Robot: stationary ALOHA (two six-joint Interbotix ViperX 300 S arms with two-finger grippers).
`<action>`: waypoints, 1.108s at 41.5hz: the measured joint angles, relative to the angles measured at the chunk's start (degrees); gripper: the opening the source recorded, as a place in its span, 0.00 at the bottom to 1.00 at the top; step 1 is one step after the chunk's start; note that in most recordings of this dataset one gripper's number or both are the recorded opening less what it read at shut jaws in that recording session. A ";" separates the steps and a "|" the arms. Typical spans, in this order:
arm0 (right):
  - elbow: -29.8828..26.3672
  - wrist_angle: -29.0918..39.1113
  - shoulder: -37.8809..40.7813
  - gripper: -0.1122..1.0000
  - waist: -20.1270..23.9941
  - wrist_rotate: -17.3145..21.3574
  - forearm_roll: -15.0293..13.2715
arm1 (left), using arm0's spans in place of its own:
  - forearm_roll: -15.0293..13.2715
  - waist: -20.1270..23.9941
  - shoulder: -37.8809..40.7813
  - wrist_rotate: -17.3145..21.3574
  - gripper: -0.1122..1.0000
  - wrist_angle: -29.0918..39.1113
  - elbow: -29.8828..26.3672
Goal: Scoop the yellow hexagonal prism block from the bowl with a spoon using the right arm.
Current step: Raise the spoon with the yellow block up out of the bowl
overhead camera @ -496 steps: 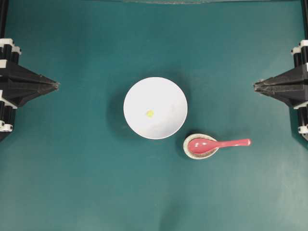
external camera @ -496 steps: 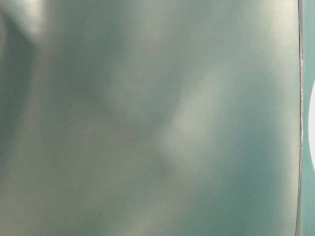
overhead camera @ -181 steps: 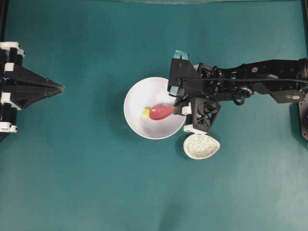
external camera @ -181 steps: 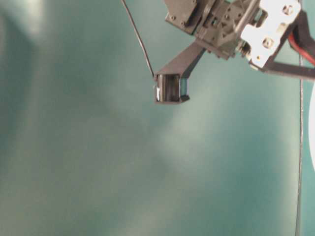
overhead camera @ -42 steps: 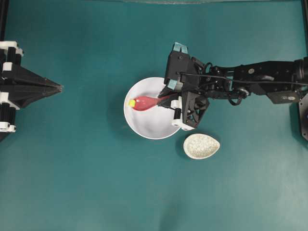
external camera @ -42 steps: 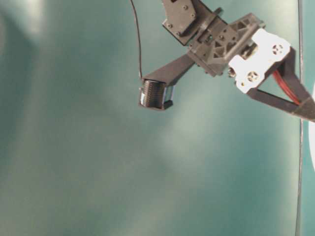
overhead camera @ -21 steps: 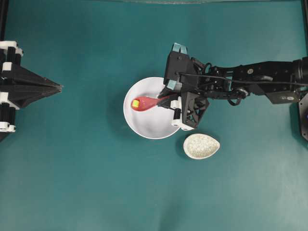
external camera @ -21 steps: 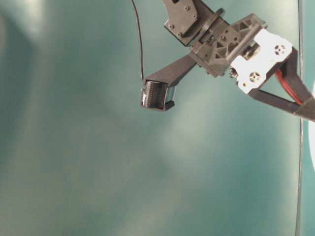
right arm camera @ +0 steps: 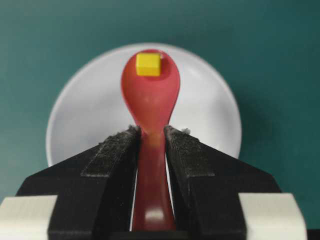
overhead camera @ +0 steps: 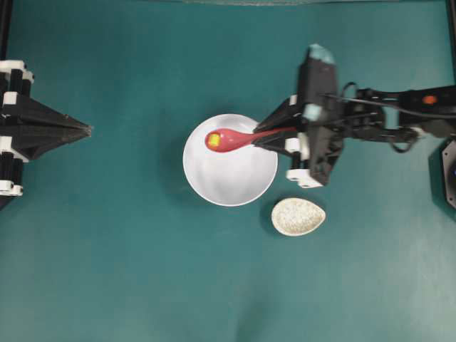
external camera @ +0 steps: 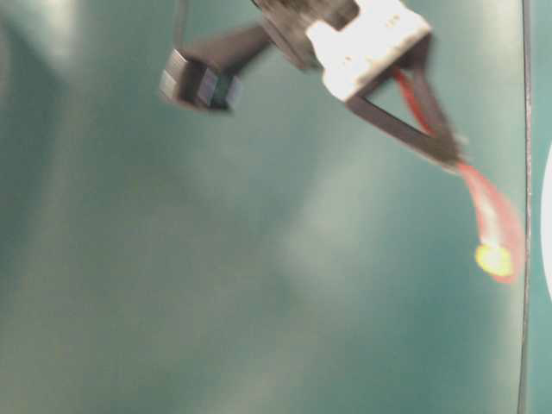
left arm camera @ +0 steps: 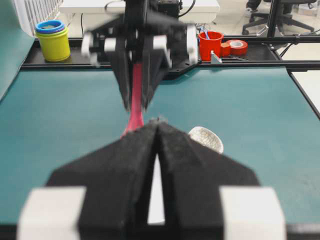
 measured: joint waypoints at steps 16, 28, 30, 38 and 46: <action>7.29 -5.89 -13.10 0.32 0.35 -0.18 0.00 | 0.00 0.00 -0.09 0.00 0.10 0.00 0.00; 7.47 -5.98 -13.45 0.32 0.44 -0.09 0.00 | 0.00 0.00 0.18 0.00 0.10 0.00 -0.09; 7.47 -6.06 -13.45 0.32 0.53 -0.18 0.00 | 0.00 0.00 0.18 0.00 0.10 0.00 -0.09; 7.47 -6.15 -13.45 0.32 0.53 -0.53 0.00 | 0.00 0.00 0.18 0.00 0.10 0.00 0.00; 7.47 -6.77 -13.45 0.32 0.53 -0.88 -0.44 | 0.00 0.00 0.18 0.00 0.10 0.00 -0.09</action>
